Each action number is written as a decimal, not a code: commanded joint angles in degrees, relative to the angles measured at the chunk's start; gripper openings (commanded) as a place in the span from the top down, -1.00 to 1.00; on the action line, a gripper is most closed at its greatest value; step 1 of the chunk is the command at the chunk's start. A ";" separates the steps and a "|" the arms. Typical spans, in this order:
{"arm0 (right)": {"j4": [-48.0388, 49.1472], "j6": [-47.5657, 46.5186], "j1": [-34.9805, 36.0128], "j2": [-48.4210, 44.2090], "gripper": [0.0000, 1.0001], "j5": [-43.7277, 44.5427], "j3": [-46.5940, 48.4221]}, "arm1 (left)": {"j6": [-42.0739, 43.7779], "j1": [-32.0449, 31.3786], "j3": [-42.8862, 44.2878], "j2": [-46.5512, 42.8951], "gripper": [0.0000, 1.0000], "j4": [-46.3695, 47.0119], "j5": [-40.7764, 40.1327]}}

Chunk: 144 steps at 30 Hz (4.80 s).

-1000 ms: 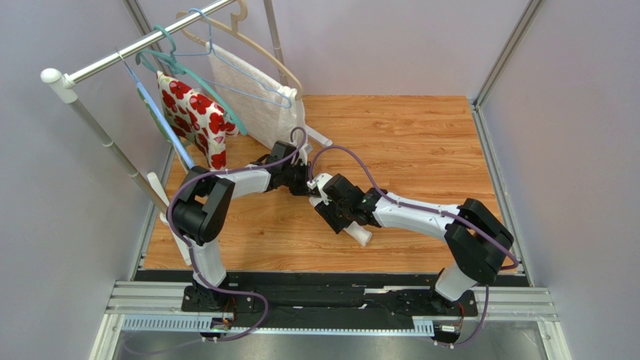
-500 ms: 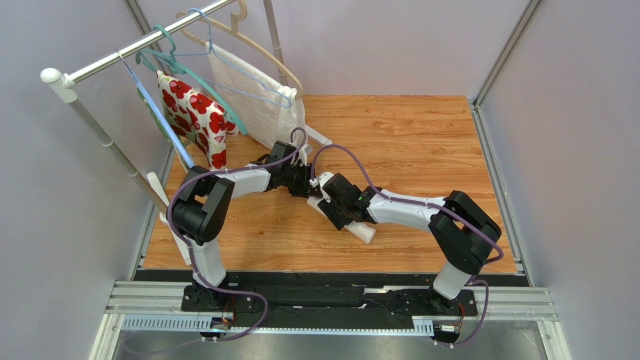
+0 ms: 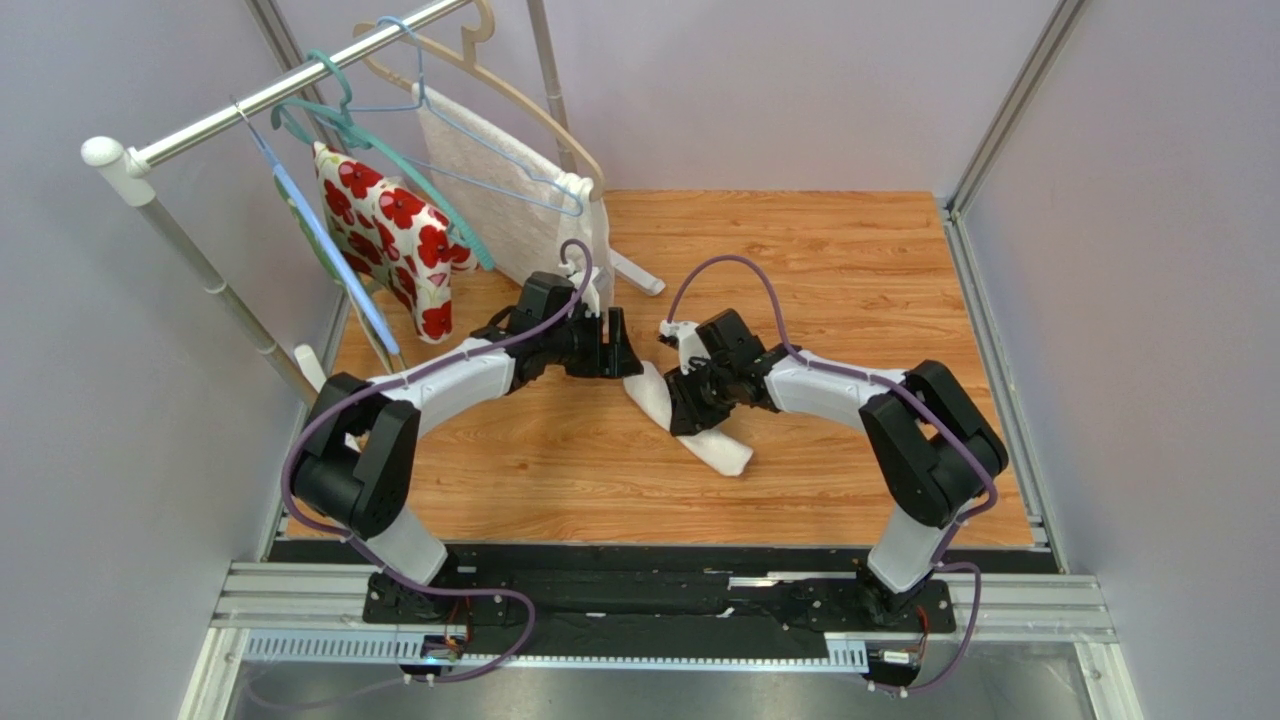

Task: Fold the napkin, place the utensils inside, and roll it up
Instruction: Roll the napkin with the utensil, then neatly place the rolled napkin to the corner

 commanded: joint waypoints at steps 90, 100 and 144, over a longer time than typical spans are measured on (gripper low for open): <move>-1.99 7.58 -2.60 3.15 0.33 3.33 -1.72 | -3.65 0.55 2.37 3.16 -0.32 0.34 4.84; -6.29 16.90 -5.41 3.68 0.36 25.48 -0.05 | -3.91 0.55 0.09 1.93 -0.32 1.66 4.94; -12.54 12.68 -20.01 -52.96 -0.48 26.45 -4.07 | 4.52 0.72 -5.80 -69.69 -0.74 -35.61 -16.06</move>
